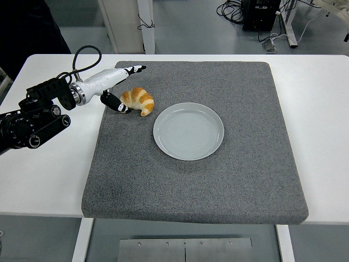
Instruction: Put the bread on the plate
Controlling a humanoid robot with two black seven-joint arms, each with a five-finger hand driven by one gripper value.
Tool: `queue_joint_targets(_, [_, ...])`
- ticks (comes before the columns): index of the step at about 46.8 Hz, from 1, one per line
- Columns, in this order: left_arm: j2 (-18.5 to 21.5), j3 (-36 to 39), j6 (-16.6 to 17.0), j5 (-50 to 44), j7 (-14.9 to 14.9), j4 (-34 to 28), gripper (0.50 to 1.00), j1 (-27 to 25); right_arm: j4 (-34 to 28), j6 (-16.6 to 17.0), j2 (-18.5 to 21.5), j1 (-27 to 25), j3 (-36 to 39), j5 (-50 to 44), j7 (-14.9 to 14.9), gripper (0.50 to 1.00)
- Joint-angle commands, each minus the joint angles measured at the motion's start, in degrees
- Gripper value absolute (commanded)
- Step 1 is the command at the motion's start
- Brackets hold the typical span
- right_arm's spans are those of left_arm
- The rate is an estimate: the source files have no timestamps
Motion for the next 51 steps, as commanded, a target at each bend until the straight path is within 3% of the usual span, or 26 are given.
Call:
queue_joint_targets(1, [-0.66, 0.69, 0.00, -0.17, 0.04, 0.92, 0.968, 0.00, 0.00, 0.00, 0.00, 0.00, 0.00, 0.00, 0.00, 1.000])
queue_joint_targets(23, [-2.95, 0.96, 1.75, 0.00, 0.75, 3.64, 0.937, 0.26, 0.00, 0.00, 0.00, 0.00, 0.00, 0.00, 0.00, 1.000])
queue_joint_targets(29, [-3.12, 0.96, 2.02, 0.00, 0.66, 4.44, 0.896, 0.18, 0.00, 0.00, 0.00, 0.00, 0.00, 0.00, 0.00, 1.000])
queue_joint_targets(36, [-3.21, 1.05, 1.93, 0.09, 0.13, 4.53, 0.890, 0.44, 0.00, 0.00, 0.00, 0.00, 0.00, 0.00, 0.00, 1.000])
queue_joint_targets(51, [-3.74, 5.35, 2.81, -1.05, -0.31, 4.53, 0.828, 0.70, 0.00, 0.00, 0.00, 0.00, 0.00, 0.00, 0.00, 1.000])
